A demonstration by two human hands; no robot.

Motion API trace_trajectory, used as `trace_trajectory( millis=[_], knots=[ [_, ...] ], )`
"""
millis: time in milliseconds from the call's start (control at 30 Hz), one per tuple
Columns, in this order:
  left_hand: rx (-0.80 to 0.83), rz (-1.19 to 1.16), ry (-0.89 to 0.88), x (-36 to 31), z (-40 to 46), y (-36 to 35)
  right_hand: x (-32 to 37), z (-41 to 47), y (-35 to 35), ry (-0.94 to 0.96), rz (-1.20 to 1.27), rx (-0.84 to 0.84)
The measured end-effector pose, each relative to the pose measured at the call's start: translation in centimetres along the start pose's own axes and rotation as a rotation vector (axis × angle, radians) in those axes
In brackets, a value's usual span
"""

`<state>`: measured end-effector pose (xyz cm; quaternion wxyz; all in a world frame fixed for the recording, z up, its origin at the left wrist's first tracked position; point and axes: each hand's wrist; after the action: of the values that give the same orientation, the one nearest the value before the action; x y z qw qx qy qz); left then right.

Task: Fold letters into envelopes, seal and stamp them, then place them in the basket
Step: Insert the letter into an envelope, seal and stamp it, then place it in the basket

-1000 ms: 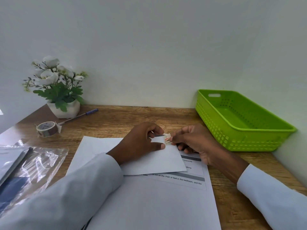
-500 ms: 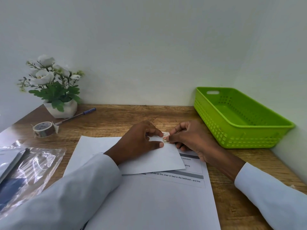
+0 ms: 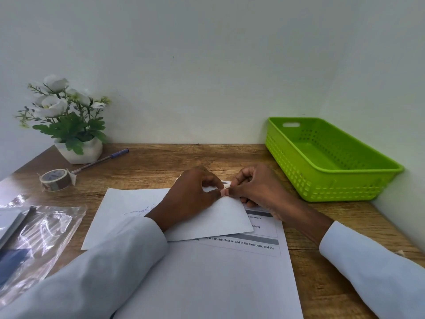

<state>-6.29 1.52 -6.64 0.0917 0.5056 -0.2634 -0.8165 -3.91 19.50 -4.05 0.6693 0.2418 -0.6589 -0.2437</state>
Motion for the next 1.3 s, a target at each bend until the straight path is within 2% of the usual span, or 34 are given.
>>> trace_trajectory(
  millis=[233, 467, 833, 1300],
  knots=[
    [0.023, 0.001, 0.004, 0.5, 0.2, 0.0, -0.7, 1.0, 0.0, -0.046, -0.013, -0.032],
    [0.060, -0.005, 0.020, 0.7, 0.3, 0.0, -0.8, 2.1, -0.4, -0.016, -0.100, -0.085],
    [0.044, 0.033, 0.035, 0.3, 0.3, 0.0, -0.4, 0.9, 1.5, 0.013, -0.083, 0.121],
    [0.051, 0.041, 0.039, -0.1, 0.1, 0.1, -0.9, 2.4, 0.1, 0.004, -0.173, -0.057]
  ],
)
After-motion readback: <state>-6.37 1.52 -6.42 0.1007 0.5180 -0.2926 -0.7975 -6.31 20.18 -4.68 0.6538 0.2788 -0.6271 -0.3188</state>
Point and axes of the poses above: each hand's wrist, its own z-axis towards the middle knuckle, its own y-axis out of the back of the hand, x = y × z, and after that the axes turned 14 degrees about -z, right-handed
